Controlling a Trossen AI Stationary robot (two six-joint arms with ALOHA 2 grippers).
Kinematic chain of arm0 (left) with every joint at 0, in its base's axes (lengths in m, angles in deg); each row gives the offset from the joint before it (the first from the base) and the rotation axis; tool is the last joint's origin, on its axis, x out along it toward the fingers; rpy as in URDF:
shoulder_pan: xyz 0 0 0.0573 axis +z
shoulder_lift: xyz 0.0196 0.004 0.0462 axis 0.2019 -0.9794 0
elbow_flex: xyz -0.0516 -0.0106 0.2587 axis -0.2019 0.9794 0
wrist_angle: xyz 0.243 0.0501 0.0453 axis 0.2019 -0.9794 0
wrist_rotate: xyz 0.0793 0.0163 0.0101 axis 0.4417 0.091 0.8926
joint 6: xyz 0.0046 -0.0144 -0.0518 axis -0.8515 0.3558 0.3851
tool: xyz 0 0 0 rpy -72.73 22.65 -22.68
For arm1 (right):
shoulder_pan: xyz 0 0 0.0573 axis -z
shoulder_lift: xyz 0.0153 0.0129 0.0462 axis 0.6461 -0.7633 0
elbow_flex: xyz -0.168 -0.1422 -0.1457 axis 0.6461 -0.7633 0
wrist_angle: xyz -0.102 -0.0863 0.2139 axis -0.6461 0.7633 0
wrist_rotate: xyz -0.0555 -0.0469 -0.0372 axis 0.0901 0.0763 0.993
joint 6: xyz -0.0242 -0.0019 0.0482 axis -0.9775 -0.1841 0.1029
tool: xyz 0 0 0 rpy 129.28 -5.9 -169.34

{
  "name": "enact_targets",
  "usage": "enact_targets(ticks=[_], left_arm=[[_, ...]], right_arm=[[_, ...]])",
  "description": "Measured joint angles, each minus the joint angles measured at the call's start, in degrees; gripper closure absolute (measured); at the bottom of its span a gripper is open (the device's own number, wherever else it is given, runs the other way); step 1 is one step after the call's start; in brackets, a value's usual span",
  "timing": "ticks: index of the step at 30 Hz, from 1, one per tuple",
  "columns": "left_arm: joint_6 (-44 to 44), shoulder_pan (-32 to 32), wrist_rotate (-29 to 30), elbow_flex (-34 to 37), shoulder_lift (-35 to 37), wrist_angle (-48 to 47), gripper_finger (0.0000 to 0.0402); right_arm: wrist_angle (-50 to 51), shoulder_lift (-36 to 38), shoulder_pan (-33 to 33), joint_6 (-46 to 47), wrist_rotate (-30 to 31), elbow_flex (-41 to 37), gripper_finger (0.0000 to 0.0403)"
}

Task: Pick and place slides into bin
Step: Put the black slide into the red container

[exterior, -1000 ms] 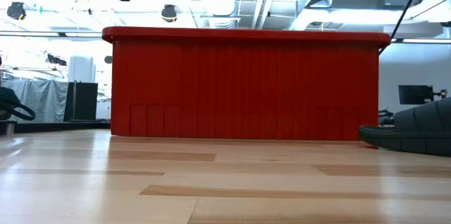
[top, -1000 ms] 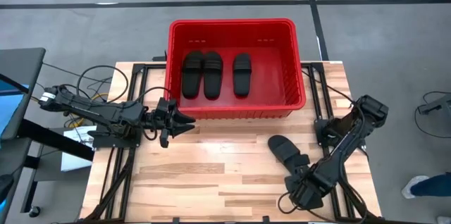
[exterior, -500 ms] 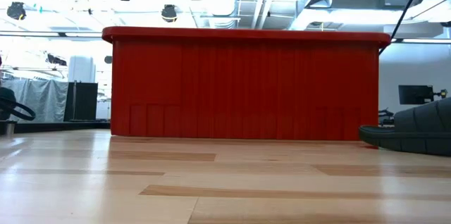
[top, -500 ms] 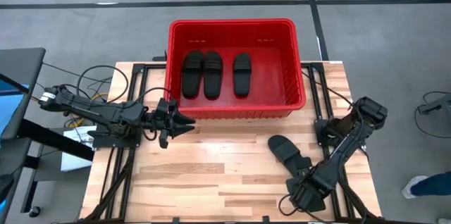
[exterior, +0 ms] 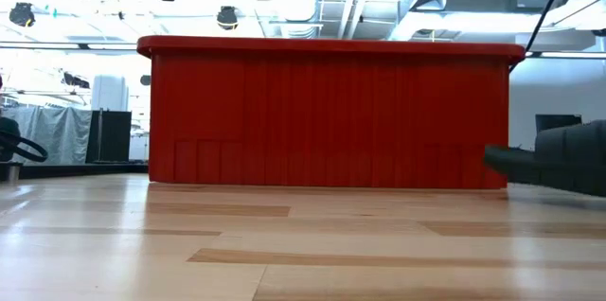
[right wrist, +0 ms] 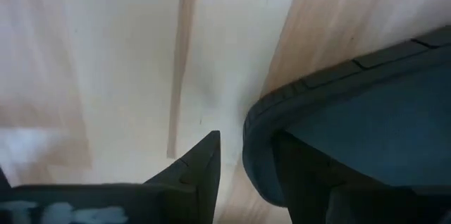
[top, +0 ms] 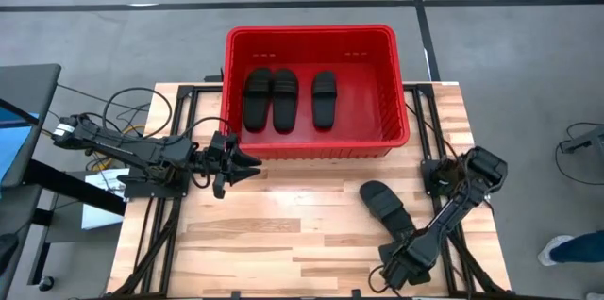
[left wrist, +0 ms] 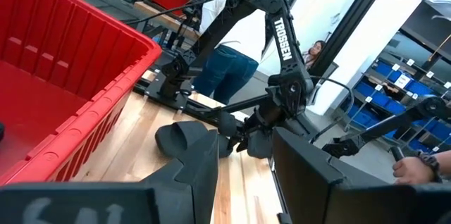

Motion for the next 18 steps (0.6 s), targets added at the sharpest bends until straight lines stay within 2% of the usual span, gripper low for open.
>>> enact_targets(ticks=[7,15,18], left_arm=[[0.0,0.0,-0.2,0.0,0.0,0.0,0.0276],[0.4,0.0,-0.2,0.0,0.0,0.0,0.0276],[0.4,0.0,-0.2,0.0,0.0,0.0,0.0276]], right_arm=[[-0.3,-4.4,0.0,-0.3,-0.1,0.4,0.0280],[-0.8,-4.7,0.6,-0.3,1.8,0.3,0.0280],[-0.7,-4.8,1.0,-0.2,2.0,0.2,0.0292]])
